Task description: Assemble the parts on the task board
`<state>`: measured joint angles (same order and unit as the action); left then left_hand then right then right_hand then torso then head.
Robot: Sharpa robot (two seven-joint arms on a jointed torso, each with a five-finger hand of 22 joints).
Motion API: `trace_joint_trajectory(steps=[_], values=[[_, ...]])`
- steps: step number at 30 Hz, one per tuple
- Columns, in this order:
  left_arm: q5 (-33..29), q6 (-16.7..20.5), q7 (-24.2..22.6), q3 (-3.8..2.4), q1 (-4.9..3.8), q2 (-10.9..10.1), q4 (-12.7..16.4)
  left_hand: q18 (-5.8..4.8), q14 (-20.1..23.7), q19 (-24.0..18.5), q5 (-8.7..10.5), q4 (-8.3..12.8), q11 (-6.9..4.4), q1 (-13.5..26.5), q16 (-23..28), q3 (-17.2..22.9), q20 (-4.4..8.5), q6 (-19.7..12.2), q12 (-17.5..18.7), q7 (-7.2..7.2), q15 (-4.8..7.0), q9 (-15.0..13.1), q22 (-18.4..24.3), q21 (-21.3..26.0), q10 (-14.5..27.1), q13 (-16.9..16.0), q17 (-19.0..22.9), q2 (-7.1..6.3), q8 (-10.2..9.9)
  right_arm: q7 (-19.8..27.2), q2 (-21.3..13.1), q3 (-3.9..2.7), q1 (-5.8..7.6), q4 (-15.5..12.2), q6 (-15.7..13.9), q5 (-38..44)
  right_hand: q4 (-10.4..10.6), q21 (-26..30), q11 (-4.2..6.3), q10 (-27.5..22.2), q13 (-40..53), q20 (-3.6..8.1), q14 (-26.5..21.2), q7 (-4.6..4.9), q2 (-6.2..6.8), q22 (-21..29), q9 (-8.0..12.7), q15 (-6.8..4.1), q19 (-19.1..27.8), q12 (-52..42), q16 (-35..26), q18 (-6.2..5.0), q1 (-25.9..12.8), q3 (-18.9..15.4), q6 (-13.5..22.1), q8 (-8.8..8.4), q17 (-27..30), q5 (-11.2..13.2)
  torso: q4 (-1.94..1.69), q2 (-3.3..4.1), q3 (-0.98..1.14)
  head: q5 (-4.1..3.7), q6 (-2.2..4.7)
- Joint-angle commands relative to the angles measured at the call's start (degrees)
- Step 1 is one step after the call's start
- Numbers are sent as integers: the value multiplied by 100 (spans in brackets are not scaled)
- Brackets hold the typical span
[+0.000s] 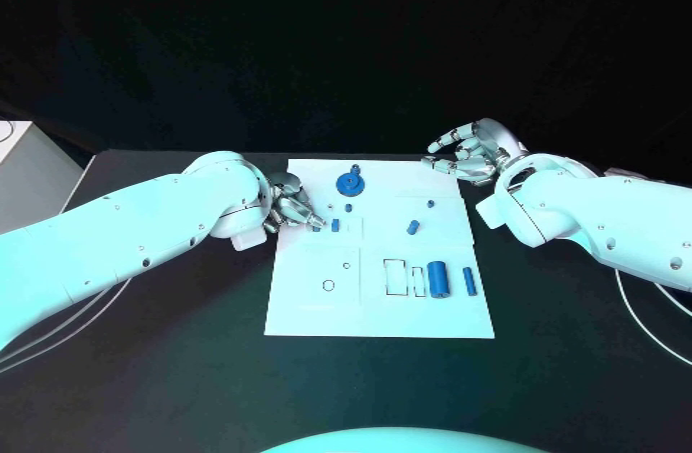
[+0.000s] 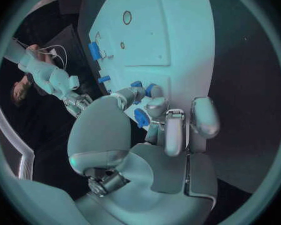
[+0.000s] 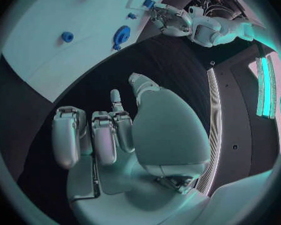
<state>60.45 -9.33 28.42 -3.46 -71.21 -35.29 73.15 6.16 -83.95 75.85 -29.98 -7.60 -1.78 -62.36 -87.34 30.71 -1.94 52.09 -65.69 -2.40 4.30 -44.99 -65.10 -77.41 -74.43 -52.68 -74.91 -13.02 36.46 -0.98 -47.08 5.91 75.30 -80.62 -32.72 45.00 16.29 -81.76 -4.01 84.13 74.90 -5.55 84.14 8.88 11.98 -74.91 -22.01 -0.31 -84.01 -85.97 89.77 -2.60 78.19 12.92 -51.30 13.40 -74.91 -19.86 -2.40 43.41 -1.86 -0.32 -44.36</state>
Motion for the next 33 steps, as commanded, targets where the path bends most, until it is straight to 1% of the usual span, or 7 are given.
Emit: trace_joint_trajectory(steps=[1,3,11,14,24,27,33], values=[[-25,-198,56,48,75,3,39,-85,-451,3,458,-151,29,59,10,-224,12,62,25,-11,36,-14,24,34,43,4,-959,4,-12,65,0,-3,-2,-4,38,24,2,18,-2,144,1116,35,583,-7,-11,-632,-7,-11,-293,2,18,30,-49,19,29,16,-1496,-38,-2,-1,-3,-5,2],[-23,-178,55,46,75,-19,69,-83,-450,6,935,-309,40,27,13,-403,8,80,27,-27,26,-3,28,43,53,0,-956,-7,-59,67,2,-3,-3,-3,39,24,-1,25,-2,131,1104,36,580,-7,4,-628,-17,-11,-291,13,11,29,-63,43,44,31,-1483,-41,-2,-1,-5,-10,9],[-24,-117,54,38,76,-74,135,-81,-453,14,1793,-860,62,-175,11,-872,-12,116,20,-49,7,-24,29,58,60,-22,-965,-30,-139,71,5,-3,-5,1,38,23,-1,25,-2,131,1104,36,580,-7,4,-628,-17,-11,-291,13,11,29,-63,43,44,31,-1483,-41,-7,0,-7,-12,10],[-24,-102,54,35,76,-89,151,-82,-454,18,2118,-908,69,-184,11,-1035,-18,123,21,-56,1,-36,24,59,62,-23,-966,17,-155,72,6,-3,-6,1,39,22,-1,25,-2,131,1104,36,580,-7,4,-628,-17,-11,-291,13,11,29,-63,43,44,31,-1483,-41,-4,4,-7,-15,12],[-13,-138,60,-6,77,-192,252,-78,-451,8,2257,-908,72,-202,17,-1141,-20,121,25,-58,-1,-46,39,69,68,-19,-955,43,-163,72,-5,-3,-9,-3,39,22,-1,25,-2,131,1104,36,580,-7,4,-628,-17,-11,-291,13,11,29,-63,43,44,31,-1483,-41,-5,2,-2,-22,8],[-2,-181,65,-34,77,-238,293,-72,-448,-8,2671,-911,76,-213,23,-1342,-26,113,43,-62,-9,-67,62,88,91,2,-946,117,-172,72,-10,-3,-9,-6,39,22,-1,25,-2,131,1104,36,580,-7,4,-628,-17,-11,-291,13,11,29,-63,43,44,31,-1483,-41,-4,1,0,-22,8],[-2,-144,55,-177,80,-357,435,-59,-437,-48,2706,-916,83,-186,43,-1477,-30,99,74,-67,-11,-77,127,126,121,45,-910,124,-178,73,-22,-3,-11,-11,37,22,-1,25,-2,131,1104,36,580,-7,4,-628,-17,-11,-291,13,11,29,-63,43,44,31,-1483,-41,-5,-3,-2,-29,12]])
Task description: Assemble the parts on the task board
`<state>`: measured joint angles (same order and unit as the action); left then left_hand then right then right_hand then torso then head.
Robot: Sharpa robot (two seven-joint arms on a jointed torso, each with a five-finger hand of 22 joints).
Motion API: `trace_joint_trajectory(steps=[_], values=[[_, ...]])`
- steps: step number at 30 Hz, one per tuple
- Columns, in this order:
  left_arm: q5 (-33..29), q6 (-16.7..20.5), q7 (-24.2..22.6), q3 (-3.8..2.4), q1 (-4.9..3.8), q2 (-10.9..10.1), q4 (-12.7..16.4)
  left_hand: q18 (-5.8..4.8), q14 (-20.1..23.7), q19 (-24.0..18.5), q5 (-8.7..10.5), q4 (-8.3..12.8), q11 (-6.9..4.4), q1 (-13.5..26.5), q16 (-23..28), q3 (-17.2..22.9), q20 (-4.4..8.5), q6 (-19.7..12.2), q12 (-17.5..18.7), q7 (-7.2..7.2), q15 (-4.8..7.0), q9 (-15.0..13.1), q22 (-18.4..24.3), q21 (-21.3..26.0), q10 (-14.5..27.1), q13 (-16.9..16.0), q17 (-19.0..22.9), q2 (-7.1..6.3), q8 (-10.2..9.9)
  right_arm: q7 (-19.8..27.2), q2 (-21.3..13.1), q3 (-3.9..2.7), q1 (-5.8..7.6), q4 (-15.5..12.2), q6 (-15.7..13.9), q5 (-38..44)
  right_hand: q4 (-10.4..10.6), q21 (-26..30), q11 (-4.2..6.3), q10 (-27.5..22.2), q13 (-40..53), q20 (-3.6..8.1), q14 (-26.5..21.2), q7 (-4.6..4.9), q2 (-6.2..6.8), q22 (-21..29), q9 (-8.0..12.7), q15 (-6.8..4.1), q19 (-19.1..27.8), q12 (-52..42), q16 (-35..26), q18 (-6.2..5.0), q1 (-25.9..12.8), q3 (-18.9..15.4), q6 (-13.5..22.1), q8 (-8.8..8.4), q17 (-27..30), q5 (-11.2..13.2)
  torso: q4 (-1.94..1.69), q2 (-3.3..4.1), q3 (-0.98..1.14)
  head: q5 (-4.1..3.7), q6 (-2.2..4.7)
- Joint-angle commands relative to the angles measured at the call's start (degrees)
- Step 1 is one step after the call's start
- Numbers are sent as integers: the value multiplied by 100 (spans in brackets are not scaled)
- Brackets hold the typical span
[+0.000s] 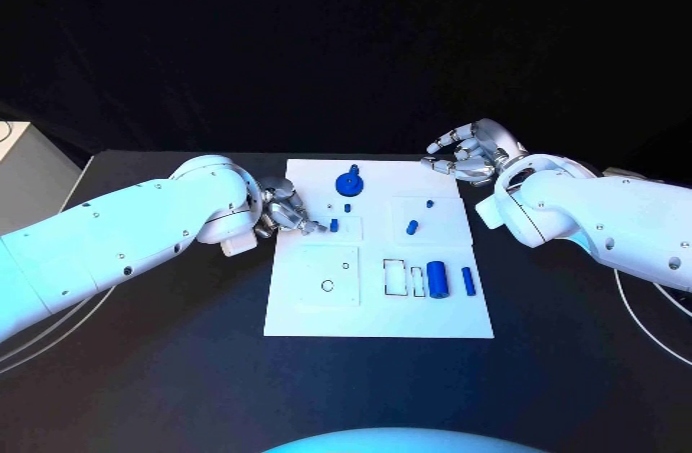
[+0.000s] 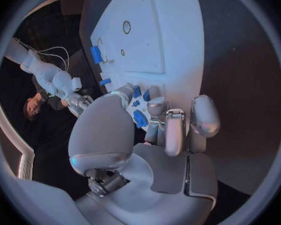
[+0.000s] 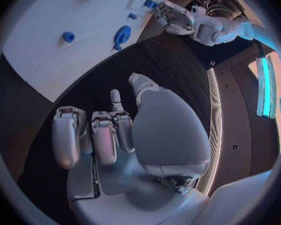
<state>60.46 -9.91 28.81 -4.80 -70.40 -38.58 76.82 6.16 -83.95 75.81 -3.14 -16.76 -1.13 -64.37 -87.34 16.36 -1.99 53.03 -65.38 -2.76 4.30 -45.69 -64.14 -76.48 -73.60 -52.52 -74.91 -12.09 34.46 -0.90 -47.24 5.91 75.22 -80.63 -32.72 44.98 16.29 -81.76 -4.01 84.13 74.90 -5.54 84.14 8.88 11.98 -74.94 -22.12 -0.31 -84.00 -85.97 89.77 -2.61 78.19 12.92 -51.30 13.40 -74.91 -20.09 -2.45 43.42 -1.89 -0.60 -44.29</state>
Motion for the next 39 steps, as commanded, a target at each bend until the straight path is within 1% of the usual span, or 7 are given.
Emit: trace_joint_trajectory(steps=[1,14,16,20,23,26,39], values=[[-14,-67,11,-67,0,-42,89,-58,-435,-49,21,2,19,8,47,-60,-25,-6,49,-33,-12,-8,39,39,45,35,-901,35,18,65,-7,-3,-4,-10,36,24,-1,26,-2,131,1104,36,580,-7,4,-626,-5,-11,-291,13,11,29,-63,43,44,31,-1483,-17,0,-5,2,-1,8],[-325,316,-284,-370,14,-210,385,51,-247,-436,11,8,239,-664,292,-495,-185,-614,514,-281,-198,33,572,383,783,774,-434,273,-183,75,-21,-3,-8,-18,23,24,-1,26,-2,131,1104,36,580,-7,4,-626,-5,-11,-291,13,11,29,-63,43,44,31,-1483,-17,2,0,-1,-17,49],[-369,466,-483,-387,21,-214,408,179,32,-911,-1,16,322,-917,613,-449,-241,-850,995,-370,-276,81,1228,811,1421,1403,129,361,-227,78,-23,-3,-9,-18,20,23,-1,26,-2,131,1104,36,580,-7,4,-626,-5,-11,-291,13,11,29,-63,43,44,31,-1483,-17,4,4,-2,-23,57],[-305,968,-1311,-405,35,-170,402,430,971,-2010,2,55,513,-1812,1416,255,-414,-1145,1358,-551,-466,423,2604,1903,2229,1719,1444,326,-371,92,-27,-3,-9,-19,7,18,-2,28,-2,134,1106,36,580,-6,8,-625,-10,-11,-291,11,12,29,-69,55,53,38,-1485,-19,1,1,1,-49,86],[-20,1281,-1875,-379,49,-76,339,433,1763,-2194,-3,225,617,-2361,2006,1334,-482,-1095,1699,-661,-554,765,2715,2132,2480,2146,2405,-13,-452,111,-29,-3,-10,-20,-10,12,-3,32,-2,127,1100,36,580,-6,8,-621,-10,-11,-290,17,11,28,-68,57,53,39,-1482,-20,-5,-1,-3,-57,104],[372,1577,-2388,-304,70,47,235,436,1826,-2223,-2,470,648,-2321,1977,1889,-500,-1074,1937,-683,-586,1030,2645,2049,2525,2503,2548,-232,-510,143,-26,-3,-10,-18,-30,-4,-4,38,-2,114,1089,36,578,-6,8,-615,-10,-11,-288,29,7,26,-66,59,54,39,-1475,-21,2,9,-7,-55,133],[1850,2335,-3135,-14,156,591,-447,442,2057,-2453,4,1106,723,-1964,1983,2254,-555,-970,2600,-691,-634,1711,2399,1756,2668,3347,3050,-329,-778,224,-24,-3,-9,-26,-89,-49,-11,38,-1,75,1055,36,575,-6,6,-616,-11,-11,-287,64,3,26,-55,70,59,40,-1464,-29,-1,10,1,-80,182]])
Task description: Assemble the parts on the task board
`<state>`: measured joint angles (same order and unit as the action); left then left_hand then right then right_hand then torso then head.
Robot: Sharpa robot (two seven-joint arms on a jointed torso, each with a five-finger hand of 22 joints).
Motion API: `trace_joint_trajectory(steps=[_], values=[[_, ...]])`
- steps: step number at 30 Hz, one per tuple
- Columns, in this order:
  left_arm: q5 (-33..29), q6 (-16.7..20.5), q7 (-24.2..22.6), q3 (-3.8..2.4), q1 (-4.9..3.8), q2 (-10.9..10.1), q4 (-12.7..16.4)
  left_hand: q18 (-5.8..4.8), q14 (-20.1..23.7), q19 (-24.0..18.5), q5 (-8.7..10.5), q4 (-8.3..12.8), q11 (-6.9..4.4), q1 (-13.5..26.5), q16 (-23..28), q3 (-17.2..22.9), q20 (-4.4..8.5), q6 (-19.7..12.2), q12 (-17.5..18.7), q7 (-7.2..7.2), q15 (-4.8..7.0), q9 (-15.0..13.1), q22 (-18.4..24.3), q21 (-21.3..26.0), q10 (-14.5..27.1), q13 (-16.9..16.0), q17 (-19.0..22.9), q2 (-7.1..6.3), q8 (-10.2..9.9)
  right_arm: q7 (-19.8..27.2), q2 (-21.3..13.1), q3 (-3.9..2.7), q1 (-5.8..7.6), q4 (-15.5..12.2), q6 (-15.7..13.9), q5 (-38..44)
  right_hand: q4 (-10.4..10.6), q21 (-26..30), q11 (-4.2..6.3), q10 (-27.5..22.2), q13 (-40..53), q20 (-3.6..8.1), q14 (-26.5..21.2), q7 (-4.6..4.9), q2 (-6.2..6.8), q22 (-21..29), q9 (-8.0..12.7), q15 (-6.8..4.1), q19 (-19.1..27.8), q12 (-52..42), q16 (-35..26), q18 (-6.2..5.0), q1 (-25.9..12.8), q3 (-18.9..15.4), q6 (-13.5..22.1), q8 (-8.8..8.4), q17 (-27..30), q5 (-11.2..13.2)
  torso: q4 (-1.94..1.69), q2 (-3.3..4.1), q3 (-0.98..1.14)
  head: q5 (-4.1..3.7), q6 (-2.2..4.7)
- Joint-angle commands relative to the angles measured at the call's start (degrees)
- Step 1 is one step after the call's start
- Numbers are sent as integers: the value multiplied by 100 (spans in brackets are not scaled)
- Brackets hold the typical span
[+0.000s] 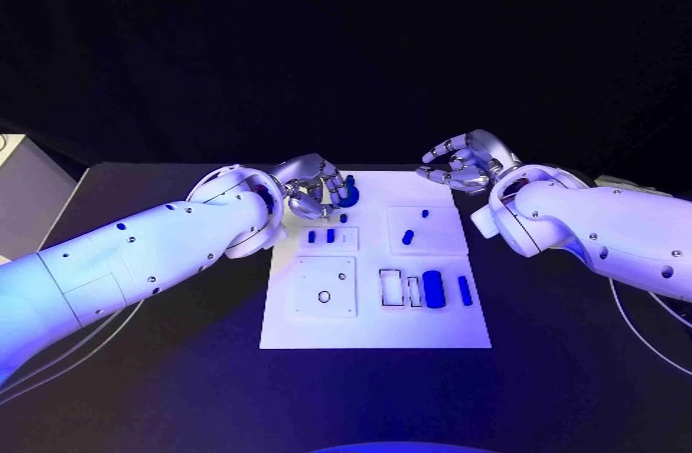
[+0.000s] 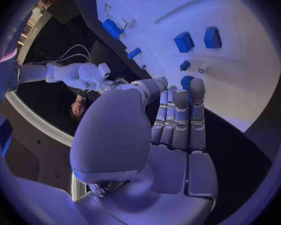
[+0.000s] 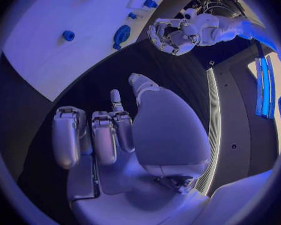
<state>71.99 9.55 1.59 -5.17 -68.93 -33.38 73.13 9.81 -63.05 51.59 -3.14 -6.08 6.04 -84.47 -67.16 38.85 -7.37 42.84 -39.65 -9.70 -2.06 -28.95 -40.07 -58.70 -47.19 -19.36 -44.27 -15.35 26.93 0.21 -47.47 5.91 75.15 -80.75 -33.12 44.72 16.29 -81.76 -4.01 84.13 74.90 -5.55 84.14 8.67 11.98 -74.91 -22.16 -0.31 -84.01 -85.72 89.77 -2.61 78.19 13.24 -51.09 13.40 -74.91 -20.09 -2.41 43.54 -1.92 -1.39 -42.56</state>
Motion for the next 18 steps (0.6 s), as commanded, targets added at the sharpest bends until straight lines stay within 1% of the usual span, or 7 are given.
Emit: trace_joint_trajectory(steps=[1,5,9,11,15,18], values=[[752,415,-421,42,11,109,-121,78,-42,-30,4,43,6,50,-46,5,-17,54,31,4,2,44,-10,-26,26,39,-24,-6,-29,114,0,-3,-2,-17,-49,-24,-11,38,-1,75,1054,36,575,15,6,-618,-7,-11,-287,39,2,26,-55,38,38,40,-1464,-29,-4,-2,5,-2,3],[943,427,-390,87,27,226,-237,78,-133,-14,3,106,23,110,-167,9,-25,89,99,10,-10,141,-30,-62,59,134,-93,-45,-85,115,-2,-4,-2,-26,-49,-26,-11,38,-1,75,1054,36,575,15,6,-618,-7,-11,-287,39,2,26,-55,38,38,40,-1464,-29,3,6,2,-16,5],[1154,259,-281,121,47,369,-370,76,-267,13,6,131,38,195,-340,-5,-44,154,140,25,-27,218,-43,-93,82,206,-229,-65,-120,115,-9,-4,0,-38,-52,-26,-13,33,-1,84,1062,36,576,15,3,-624,-8,-12,-289,31,5,27,-51,44,39,41,-1469,-36,-4,-7,8,-9,-13],[1232,148,-211,131,56,419,-410,78,-378,35,7,148,34,234,-474,-11,-51,196,149,33,-30,266,-52,-114,55,245,-360,-69,-146,115,-10,-4,1,-44,-52,-26,-13,33,-1,84,1062,36,576,15,3,-624,-8,-12,-289,31,5,27,-51,44,39,41,-1469,-36,-4,-4,10,-12,-23],[1329,1,-75,139,65,471,-445,74,-357,31,7,146,55,337,-533,-62,-69,226,199,40,-51,332,-48,-108,98,310,-309,-102,-193,114,-12,-4,2,-50,-52,-26,-13,33,-1,84,1062,36,576,15,3,-624,-8,-12,-289,31,5,27,-51,44,39,41,-1469,-36,7,0,6,-17,-29],[1367,-76,14,142,68,494,-466,73,-350,26,5,154,70,382,-573,-103,-84,231,234,37,-67,369,-40,-96,134,351,-298,-111,-222,113,-14,-4,4,-52,-54,-26,-13,33,-1,84,1062,36,576,15,3,-624,-8,-12,-289,31,5,27,-51,44,39,41,-1469,-36,4,-2,9,-15,-37]])
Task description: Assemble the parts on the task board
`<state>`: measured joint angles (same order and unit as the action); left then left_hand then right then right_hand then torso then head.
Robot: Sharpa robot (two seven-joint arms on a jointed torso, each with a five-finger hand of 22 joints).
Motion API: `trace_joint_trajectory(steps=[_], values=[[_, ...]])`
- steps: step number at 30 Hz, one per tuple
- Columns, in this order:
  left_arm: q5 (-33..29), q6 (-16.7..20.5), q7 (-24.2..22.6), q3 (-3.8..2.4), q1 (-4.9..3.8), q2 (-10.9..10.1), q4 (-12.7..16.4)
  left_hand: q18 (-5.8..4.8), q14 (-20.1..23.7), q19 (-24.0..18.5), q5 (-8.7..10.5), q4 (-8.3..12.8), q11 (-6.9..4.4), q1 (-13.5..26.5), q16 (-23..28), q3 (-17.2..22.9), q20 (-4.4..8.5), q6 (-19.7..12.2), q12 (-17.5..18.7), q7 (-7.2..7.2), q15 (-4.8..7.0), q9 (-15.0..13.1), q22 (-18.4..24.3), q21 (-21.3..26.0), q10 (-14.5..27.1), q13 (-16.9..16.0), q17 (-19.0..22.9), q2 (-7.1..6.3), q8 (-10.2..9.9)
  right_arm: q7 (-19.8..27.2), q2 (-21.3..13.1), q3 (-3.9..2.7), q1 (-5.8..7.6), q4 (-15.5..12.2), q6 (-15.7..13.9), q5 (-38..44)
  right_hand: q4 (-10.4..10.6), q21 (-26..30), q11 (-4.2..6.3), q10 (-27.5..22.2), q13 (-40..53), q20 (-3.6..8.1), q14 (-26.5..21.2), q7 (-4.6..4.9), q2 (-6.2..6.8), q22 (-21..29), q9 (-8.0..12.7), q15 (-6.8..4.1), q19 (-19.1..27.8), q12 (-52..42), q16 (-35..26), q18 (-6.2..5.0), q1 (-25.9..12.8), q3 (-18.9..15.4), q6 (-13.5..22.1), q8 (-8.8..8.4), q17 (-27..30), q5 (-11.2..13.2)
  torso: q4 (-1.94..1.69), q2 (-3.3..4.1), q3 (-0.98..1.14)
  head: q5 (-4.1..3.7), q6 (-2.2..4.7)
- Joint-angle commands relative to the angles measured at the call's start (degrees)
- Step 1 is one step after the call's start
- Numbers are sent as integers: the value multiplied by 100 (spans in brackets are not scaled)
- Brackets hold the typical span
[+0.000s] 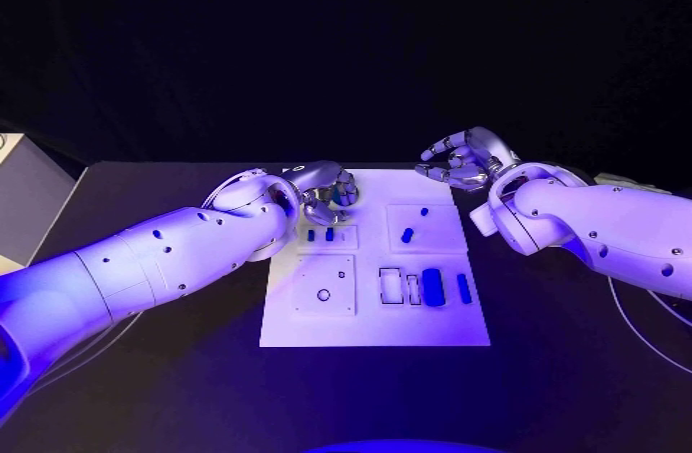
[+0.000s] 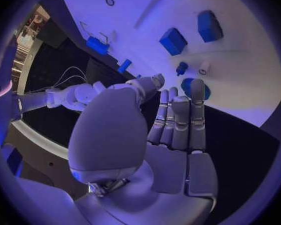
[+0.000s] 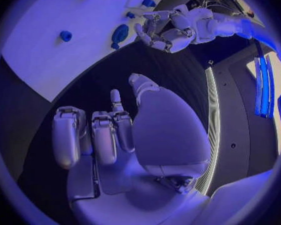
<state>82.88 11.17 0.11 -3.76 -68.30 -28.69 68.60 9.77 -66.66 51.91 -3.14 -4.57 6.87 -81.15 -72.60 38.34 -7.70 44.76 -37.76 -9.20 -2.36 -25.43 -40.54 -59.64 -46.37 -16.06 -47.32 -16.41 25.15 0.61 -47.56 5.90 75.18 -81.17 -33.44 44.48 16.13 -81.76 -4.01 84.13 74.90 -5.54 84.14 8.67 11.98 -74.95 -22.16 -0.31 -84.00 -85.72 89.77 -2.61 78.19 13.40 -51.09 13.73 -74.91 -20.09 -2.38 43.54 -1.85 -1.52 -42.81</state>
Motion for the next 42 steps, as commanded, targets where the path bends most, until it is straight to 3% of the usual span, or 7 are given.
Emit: trace_joint_trajectory(steps=[1,19,42], values=[[283,-251,179,1,5,29,-17,77,14,-8,6,6,-9,55,-36,-59,-55,42,55,-14,-40,24,8,0,63,30,13,-4,-48,72,-6,-4,1,-11,-22,-2,3,33,-1,84,1062,36,576,15,3,-620,-8,-12,-289,31,5,27,-51,28,39,8,-1469,-36,-2,-7,1,-3,-13],[434,-556,512,3,8,147,-150,79,-5,34,5,70,64,83,-247,-141,-118,69,292,-73,-106,177,4,-27,238,252,52,26,-172,69,2,-4,3,-21,-18,-1,2,29,-1,90,1067,36,576,15,4,-625,-11,-12,-290,26,4,29,-48,42,42,13,-1468,-54,-5,-13,-8,-11,-29],[418,-502,555,4,24,309,-365,87,-136,90,5,158,14,-20,-488,129,-80,302,324,-66,-62,326,-81,-188,-111,415,-2,163,-274,63,22,-4,4,-23,-1,2,5,30,-2,94,1070,36,577,15,6,-625,-14,-11,-291,23,5,29,-54,52,40,19,-1469,-64,-6,-12,-2,-27,-64]])
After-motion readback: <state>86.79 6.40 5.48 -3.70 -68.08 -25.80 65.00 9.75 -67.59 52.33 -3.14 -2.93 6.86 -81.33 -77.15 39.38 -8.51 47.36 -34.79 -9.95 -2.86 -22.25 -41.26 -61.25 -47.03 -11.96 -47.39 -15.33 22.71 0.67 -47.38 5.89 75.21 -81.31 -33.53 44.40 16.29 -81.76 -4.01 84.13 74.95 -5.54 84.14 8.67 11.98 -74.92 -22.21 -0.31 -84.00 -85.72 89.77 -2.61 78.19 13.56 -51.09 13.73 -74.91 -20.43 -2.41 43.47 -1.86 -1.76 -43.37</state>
